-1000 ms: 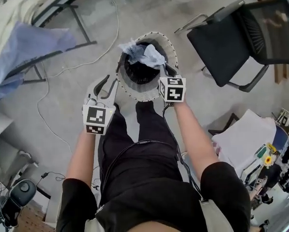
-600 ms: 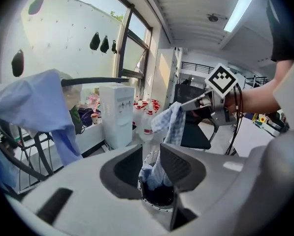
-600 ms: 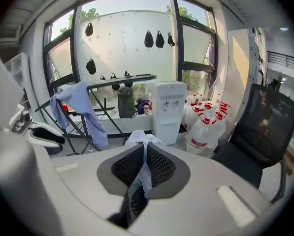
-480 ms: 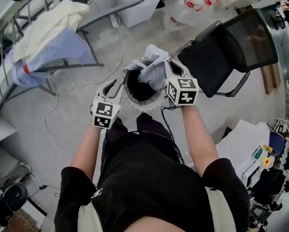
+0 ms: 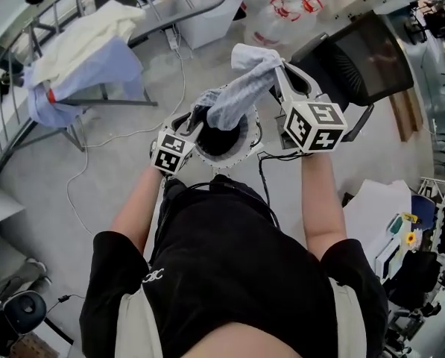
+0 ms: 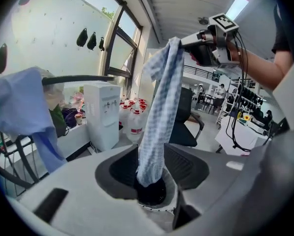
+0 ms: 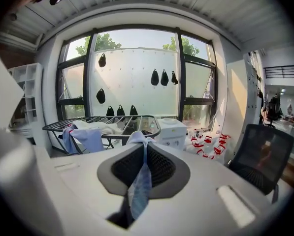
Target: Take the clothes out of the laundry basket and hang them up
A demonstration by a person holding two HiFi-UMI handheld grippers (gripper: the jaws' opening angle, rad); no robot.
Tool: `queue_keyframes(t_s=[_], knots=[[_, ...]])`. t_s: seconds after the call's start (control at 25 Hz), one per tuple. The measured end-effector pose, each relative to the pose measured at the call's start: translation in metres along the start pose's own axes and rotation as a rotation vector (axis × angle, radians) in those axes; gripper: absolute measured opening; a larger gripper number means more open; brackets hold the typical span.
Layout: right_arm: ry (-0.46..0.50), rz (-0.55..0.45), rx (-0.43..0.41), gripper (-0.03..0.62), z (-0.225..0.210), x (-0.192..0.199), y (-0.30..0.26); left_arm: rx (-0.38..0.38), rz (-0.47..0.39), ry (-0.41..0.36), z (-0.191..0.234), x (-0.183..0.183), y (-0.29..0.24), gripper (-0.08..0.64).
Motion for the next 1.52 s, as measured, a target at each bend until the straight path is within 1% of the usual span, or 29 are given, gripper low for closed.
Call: queue_keyframes(t_s=[0.12,0.2,0.32,0.44,0.52,0.56,0.72,0.8,0.84,0.88,0.96,1.12,1.24,1.36,1.52], knots=[[0.011,-0.004,0.014,0.034,0.002,-0.01,0.006,0.052,0.021,-0.003,-0.005,0.008,-0.03,0.181],[0.013,-0.003,0.022,0.034,0.005,-0.014,0.011,0.066,0.025,-0.011,-0.012,0.011,-0.05,0.202],[0.042,-0.001,0.02,0.034,0.015,-0.02,0.02,0.068,0.026,-0.025,-0.022,0.017,-0.082,0.238],[0.071,-0.007,0.012,0.034,0.022,-0.027,0.029,0.047,0.062,-0.024,-0.024,0.029,-0.116,0.264],[0.074,-0.019,0.01,0.034,0.024,-0.031,0.033,0.033,0.101,0.002,-0.021,0.041,-0.137,0.273],[0.074,-0.026,0.011,0.034,0.025,-0.032,0.035,0.039,0.12,0.017,-0.02,0.048,-0.146,0.273],[0.079,-0.049,0.01,0.034,0.024,-0.038,0.043,0.093,0.196,0.041,-0.027,0.067,-0.165,0.256],[0.077,-0.053,0.009,0.034,0.016,-0.043,0.051,0.121,0.201,0.04,-0.039,0.066,-0.174,0.244],[0.076,-0.054,0.01,0.034,0.012,-0.044,0.056,0.13,0.194,0.035,-0.045,0.063,-0.178,0.22],[0.074,-0.053,0.011,0.034,0.007,-0.044,0.059,0.135,0.187,0.032,-0.05,0.059,-0.181,0.167],[0.07,-0.052,0.014,0.034,0.0,-0.042,0.064,0.143,0.185,0.035,-0.058,0.055,-0.183,0.019],[0.061,-0.062,0.025,0.034,-0.015,-0.038,0.071,0.14,0.186,0.044,-0.062,0.052,-0.175,0.017],[0.046,-0.074,0.031,0.034,-0.027,-0.037,0.075,0.115,0.173,0.085,-0.05,0.051,-0.159,0.015],[0.033,-0.083,0.033,0.034,-0.036,-0.033,0.075,0.075,0.147,0.142,-0.029,0.047,-0.133,0.015],[0.011,-0.092,0.025,0.034,-0.046,-0.027,0.067,-0.003,0.105,0.188,0.001,0.038,-0.089,0.015]])
Point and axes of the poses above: the fingertips, and each gripper's own axes: y backward along the fingers, z to its left, x out of its underside, the point moved 6 cm from there along y, backward along the fingers, and after that the axes turned 6 degrees about -y, right-handed, at the moved point
